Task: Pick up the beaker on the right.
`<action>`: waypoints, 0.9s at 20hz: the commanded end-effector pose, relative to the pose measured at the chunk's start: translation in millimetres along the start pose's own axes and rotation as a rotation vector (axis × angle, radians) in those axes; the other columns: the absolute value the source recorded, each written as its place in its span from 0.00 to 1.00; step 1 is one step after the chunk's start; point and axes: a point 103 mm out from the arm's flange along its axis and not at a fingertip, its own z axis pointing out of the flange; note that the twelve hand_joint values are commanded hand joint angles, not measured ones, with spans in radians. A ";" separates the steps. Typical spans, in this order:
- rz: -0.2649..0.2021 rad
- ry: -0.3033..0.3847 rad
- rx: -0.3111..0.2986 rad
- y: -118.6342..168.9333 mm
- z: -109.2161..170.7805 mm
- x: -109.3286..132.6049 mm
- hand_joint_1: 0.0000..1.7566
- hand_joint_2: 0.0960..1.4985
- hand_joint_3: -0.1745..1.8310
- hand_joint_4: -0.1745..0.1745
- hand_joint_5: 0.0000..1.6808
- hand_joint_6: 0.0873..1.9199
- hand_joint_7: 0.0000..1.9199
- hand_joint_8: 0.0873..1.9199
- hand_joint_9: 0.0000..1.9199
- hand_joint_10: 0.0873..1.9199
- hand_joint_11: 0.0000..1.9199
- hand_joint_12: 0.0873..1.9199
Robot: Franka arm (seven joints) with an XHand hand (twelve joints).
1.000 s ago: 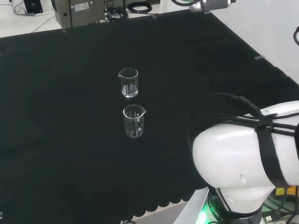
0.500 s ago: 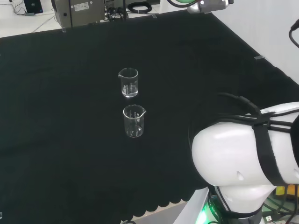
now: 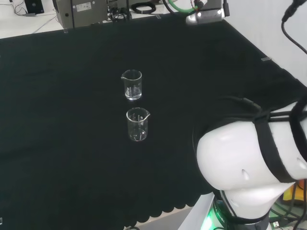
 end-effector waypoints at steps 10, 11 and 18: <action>-0.027 0.095 0.050 115.1 82.9 -30.2 0.20 0.83 0.05 0.45 0.20 0.00 0.06 0.26 0.28 0.00 0.00 0.71; -0.031 0.103 0.059 121.0 89.2 -31.7 0.21 0.82 0.05 0.45 0.19 0.00 0.06 0.26 0.28 0.01 0.00 0.72; -0.076 0.148 0.102 151.4 122.5 -38.0 0.33 0.73 0.01 0.46 0.18 0.00 0.07 0.27 0.24 0.11 0.00 0.71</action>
